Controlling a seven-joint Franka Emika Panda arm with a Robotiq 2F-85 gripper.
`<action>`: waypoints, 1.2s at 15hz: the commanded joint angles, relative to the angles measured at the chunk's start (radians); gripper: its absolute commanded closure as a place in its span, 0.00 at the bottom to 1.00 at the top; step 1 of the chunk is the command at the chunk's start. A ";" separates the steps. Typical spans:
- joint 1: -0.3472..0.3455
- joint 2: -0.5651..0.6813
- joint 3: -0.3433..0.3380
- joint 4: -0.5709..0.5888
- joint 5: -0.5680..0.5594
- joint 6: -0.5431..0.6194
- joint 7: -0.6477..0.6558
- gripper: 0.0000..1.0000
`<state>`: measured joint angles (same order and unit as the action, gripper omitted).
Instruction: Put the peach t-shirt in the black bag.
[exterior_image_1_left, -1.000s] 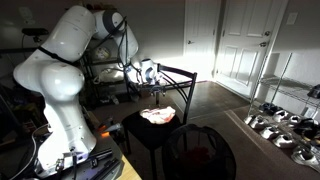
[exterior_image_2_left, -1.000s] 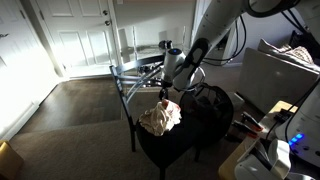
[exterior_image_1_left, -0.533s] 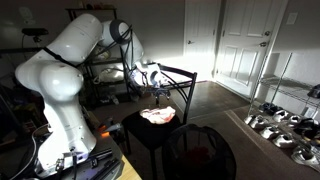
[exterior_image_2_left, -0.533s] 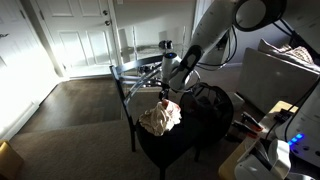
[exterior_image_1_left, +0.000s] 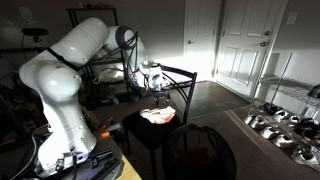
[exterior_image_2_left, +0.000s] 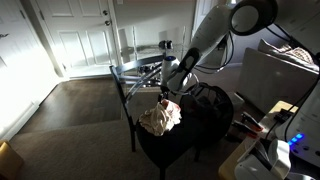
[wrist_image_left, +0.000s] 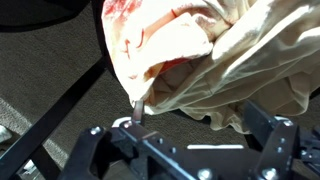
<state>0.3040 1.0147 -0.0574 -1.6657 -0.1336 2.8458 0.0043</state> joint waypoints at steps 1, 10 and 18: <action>-0.006 0.003 0.007 0.006 -0.014 -0.004 0.009 0.00; -0.007 0.055 -0.005 0.050 -0.010 -0.028 0.019 0.00; -0.039 0.182 0.009 0.179 -0.001 -0.084 0.007 0.00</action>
<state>0.2868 1.1472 -0.0661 -1.5547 -0.1336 2.8059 0.0070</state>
